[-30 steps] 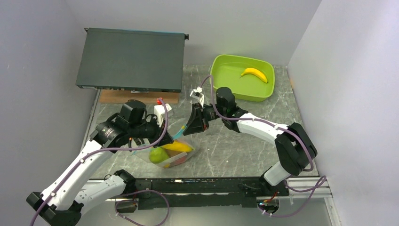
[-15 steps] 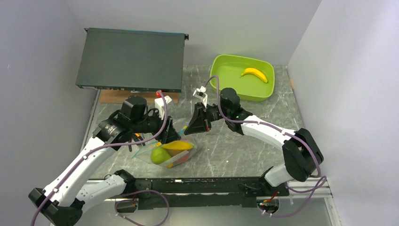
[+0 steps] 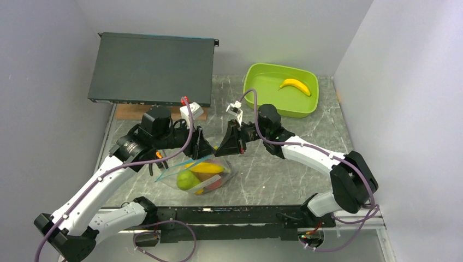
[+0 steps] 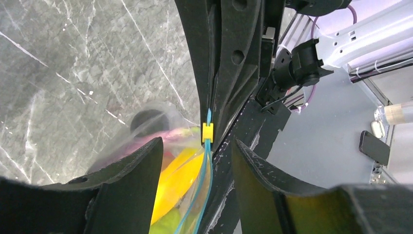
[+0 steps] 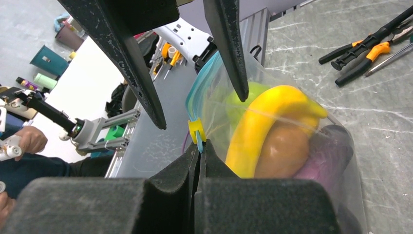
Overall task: Place the food in the zip-top bag and seal the zipper
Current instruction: Zip the zipper food storage bag at the center of the board.
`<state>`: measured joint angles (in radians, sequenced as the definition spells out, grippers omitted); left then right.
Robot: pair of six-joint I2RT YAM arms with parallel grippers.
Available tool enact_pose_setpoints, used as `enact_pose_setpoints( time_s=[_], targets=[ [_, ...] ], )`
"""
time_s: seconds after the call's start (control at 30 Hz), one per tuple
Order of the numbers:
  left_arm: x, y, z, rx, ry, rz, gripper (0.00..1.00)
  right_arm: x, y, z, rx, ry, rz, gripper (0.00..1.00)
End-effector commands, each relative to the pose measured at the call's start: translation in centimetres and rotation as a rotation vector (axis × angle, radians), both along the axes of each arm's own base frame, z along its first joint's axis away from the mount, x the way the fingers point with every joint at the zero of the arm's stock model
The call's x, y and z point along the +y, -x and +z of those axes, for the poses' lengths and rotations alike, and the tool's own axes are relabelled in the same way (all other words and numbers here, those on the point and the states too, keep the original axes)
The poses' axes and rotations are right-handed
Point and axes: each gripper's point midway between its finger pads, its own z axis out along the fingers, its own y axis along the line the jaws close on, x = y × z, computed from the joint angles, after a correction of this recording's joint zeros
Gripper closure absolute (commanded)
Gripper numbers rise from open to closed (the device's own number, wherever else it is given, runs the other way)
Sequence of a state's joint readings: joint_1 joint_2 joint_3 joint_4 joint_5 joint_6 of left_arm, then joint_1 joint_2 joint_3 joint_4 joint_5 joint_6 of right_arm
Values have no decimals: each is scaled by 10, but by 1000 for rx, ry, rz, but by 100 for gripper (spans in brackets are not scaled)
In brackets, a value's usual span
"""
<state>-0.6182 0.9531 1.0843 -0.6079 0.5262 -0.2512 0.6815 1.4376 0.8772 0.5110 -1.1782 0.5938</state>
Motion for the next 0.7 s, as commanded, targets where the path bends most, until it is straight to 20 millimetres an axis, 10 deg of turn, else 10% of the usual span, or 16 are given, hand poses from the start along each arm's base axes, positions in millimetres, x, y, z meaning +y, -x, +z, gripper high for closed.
enact_pose_setpoints(
  time_s=[0.0,0.67],
  targets=[
    [-11,-5,25,-31,72,-15,41,-3,2,20,-91,-65,-12,100],
    [-27,4,18,8,75,-87,82,-3,0,17,-82,-52,-30,100]
  ],
)
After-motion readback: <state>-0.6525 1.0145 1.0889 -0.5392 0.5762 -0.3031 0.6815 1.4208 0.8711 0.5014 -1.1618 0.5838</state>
